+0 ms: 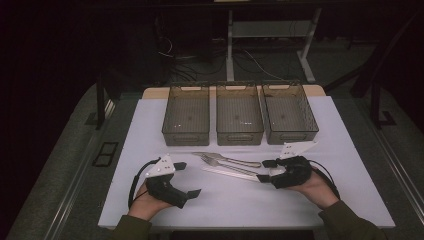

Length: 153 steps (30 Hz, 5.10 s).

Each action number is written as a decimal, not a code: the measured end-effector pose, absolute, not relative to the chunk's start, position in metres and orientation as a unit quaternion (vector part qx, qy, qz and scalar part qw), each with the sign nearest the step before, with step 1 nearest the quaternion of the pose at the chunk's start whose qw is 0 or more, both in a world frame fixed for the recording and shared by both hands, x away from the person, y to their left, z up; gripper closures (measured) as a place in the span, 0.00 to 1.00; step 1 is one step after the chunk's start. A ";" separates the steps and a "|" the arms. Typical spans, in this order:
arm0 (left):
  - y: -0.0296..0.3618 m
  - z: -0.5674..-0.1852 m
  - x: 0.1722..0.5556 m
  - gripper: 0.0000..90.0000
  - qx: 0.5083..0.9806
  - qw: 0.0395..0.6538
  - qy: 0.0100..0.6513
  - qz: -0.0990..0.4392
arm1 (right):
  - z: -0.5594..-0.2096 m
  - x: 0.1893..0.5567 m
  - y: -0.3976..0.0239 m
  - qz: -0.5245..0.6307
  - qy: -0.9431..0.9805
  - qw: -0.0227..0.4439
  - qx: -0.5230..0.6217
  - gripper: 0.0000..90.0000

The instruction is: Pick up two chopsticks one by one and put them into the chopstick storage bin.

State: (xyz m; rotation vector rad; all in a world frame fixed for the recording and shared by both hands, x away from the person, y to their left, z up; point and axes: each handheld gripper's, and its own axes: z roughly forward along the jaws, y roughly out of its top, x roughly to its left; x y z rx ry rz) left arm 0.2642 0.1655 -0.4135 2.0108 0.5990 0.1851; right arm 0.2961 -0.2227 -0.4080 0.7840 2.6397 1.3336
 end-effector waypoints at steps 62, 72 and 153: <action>0.165 -0.414 0.264 0.00 0.831 0.498 0.240 0.065 | -0.439 0.305 -0.189 0.334 0.921 0.064 0.192 0.92; 0.165 -0.414 0.264 0.00 0.830 0.499 0.239 0.063 | -0.441 0.303 -0.185 0.326 0.926 0.054 0.182 0.92; 0.166 -0.427 0.268 0.00 0.821 0.512 0.240 0.075 | -0.380 0.309 -0.235 0.422 0.870 0.056 0.249 0.93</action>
